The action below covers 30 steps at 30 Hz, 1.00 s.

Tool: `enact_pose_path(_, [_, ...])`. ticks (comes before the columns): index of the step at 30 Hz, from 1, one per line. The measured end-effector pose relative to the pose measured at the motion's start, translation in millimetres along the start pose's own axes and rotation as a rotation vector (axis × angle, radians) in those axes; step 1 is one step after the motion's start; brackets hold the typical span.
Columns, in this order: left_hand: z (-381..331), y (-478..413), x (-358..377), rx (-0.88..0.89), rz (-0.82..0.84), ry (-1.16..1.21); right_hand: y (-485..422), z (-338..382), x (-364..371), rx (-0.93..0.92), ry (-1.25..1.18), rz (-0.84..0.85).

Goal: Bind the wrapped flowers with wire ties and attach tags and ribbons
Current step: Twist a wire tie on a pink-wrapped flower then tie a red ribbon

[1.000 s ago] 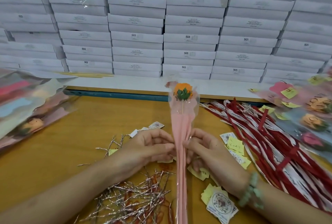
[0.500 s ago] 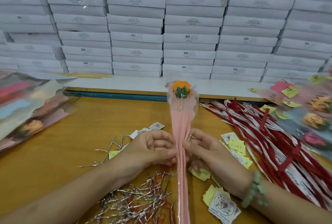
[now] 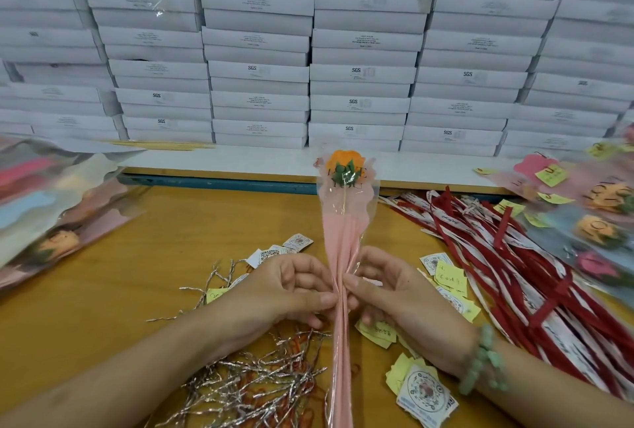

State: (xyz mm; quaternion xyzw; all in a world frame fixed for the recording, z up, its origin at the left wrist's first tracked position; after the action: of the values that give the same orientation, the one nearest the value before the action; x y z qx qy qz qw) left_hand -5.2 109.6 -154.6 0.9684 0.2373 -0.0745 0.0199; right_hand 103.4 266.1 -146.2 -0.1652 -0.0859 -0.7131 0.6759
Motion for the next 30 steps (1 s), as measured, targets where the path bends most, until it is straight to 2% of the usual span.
enact_pose_path(8, [0.1, -1.9, -1.7, 0.009, 0.007, -0.067, -1.2, 0.0, -0.6, 0.0, 0.02, -0.009])
enact_pose_path(17, [2.7, -2.1, -3.8, 0.027, 0.005, 0.009, -2.9, 3.1, -3.1, 0.099, -0.111, -0.05])
enact_pose_path(21, [3.5, -3.1, -4.2, 0.045, 0.003, 0.039, -2.6, 5.4, -2.7, 0.143, -0.15, -0.005])
enact_pose_path(27, [3.1, -2.3, -3.6, 0.052, -0.005, 0.027, -2.4, 7.9, 1.0, 0.163, -0.105, 0.053])
enact_pose_path(30, [3.1, -1.7, -2.8, 0.062, -0.018, 0.039, -0.9, 7.3, 2.9, 0.123, -0.047, 0.025])
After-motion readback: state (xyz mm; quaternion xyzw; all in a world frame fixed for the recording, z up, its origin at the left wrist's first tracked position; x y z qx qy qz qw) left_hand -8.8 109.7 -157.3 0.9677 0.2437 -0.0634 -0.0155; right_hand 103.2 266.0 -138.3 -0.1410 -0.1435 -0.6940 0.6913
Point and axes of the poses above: each hand's wrist, its own y-axis away from the middle knuckle, its own x-axis out of the palm, z = x × y, the point moved 1 cm from there along -y, towards the middle knuckle, and after that the axes turned 15 degrees about -y, right-handed, at the moved point
